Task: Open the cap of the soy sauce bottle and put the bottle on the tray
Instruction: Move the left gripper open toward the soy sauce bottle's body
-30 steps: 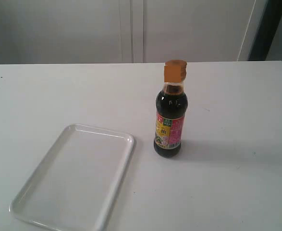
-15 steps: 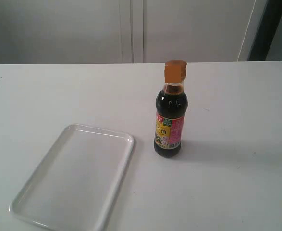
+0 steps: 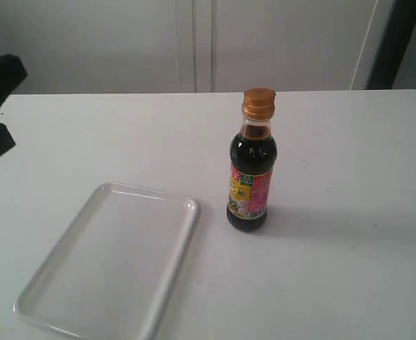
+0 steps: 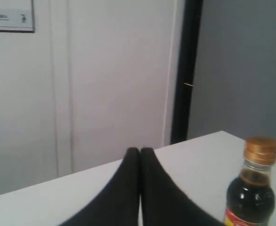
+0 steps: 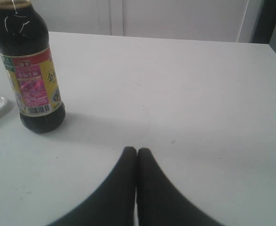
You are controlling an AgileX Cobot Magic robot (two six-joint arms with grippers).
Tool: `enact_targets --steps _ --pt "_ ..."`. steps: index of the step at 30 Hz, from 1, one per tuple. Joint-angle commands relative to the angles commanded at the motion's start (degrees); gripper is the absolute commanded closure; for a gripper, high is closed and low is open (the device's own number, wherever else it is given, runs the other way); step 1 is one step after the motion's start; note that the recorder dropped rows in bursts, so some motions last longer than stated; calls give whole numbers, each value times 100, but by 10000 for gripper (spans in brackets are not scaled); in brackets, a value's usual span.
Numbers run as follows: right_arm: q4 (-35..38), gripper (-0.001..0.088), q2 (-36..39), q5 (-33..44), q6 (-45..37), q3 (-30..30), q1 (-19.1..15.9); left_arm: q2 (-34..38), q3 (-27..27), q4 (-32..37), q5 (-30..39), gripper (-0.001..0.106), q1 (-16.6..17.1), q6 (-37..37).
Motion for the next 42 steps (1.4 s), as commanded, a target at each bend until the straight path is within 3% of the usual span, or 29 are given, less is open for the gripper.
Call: enact_targets --steps 3,6,14,22,28,32,42 --pt "0 868 0 0 0 0 0 240 0 227 -246 1044 0 -235" --pt "0 868 0 0 0 0 0 455 -60 516 -452 898 0 -271" --pt "0 868 0 0 0 0 0 1077 -568 897 -376 -2 -720 -405" --pt "0 868 0 0 0 0 0 1770 -1044 834 -299 3 -1436 -389" --pt "0 868 0 0 0 0 0 2305 -1343 870 -349 3 -1789 195" --pt "0 868 0 0 0 0 0 2699 -1489 524 -390 3 -1880 116" --pt "0 868 0 -2 92 0 0 3604 -2059 564 -649 3 -1880 34"
